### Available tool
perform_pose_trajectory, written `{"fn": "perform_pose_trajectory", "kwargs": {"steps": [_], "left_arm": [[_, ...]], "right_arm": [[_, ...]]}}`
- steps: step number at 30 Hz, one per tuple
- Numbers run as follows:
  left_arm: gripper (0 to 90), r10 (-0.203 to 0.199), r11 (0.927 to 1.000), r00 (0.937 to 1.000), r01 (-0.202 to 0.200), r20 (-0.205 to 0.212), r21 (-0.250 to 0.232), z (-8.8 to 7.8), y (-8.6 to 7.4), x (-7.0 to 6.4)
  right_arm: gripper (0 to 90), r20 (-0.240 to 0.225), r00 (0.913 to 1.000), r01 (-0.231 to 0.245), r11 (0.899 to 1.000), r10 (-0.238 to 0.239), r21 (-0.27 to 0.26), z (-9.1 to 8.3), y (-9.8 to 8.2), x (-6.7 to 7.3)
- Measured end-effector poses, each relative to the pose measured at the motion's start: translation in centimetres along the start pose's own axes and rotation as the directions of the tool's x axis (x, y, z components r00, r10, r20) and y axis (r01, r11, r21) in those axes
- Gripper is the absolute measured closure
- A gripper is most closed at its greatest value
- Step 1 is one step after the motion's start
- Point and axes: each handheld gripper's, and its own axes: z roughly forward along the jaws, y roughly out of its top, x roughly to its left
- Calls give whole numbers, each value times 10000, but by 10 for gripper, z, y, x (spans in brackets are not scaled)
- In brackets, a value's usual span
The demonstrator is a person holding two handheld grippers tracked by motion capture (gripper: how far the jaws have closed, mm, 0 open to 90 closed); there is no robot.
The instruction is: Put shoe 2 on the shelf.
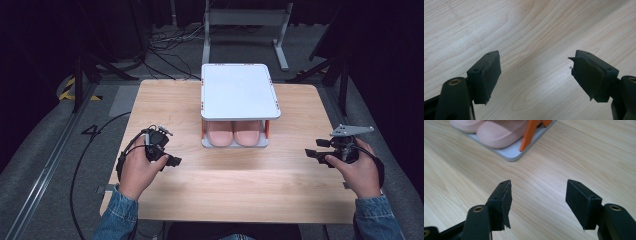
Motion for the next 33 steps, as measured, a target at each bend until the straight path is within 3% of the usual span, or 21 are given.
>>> {"fn": "perform_pose_trajectory", "kwargs": {"steps": [1,5,8,11,13,16,25,29,33], "left_arm": [[229,-41,10000,10000,41,6,4,-1,-2,2],[200,479,9980,9984,-490,-292,-405,-3,-7,16],[199,655,9953,9972,-679,-364,-687,-4,-12,25],[195,692,9927,9969,-724,-365,-968,-3,-16,34],[190,838,9904,9963,-856,-213,-1089,3,-22,41],[183,986,9892,9950,-994,-131,-1075,10,-26,47],[181,1002,9888,9947,-1024,-249,-1085,22,-32,56],[181,887,9895,9957,-912,-268,-1123,27,-34,58],[180,807,9905,9963,-836,-309,-1092,29,-34,58]], "right_arm": [[373,62,9999,83,10000,-83,-12,-1,-2,-4],[320,15,9940,1094,9935,-1094,-303,0,-19,-24],[309,-183,9918,1261,9920,-1263,-102,5,-35,-34],[302,-395,9933,1083,9941,-1083,-14,10,-46,-40],[300,-745,9955,583,9982,-589,-112,21,-60,-46],[289,-726,9963,461,9989,-466,-87,32,-69,-50],[281,-1043,9945,-21,9985,-37,-555,58,-81,-54],[269,-905,9959,19,9998,-38,-204,62,-79,-53],[188,-687,9971,332,9994,-330,12,65,-77,-49]]}}
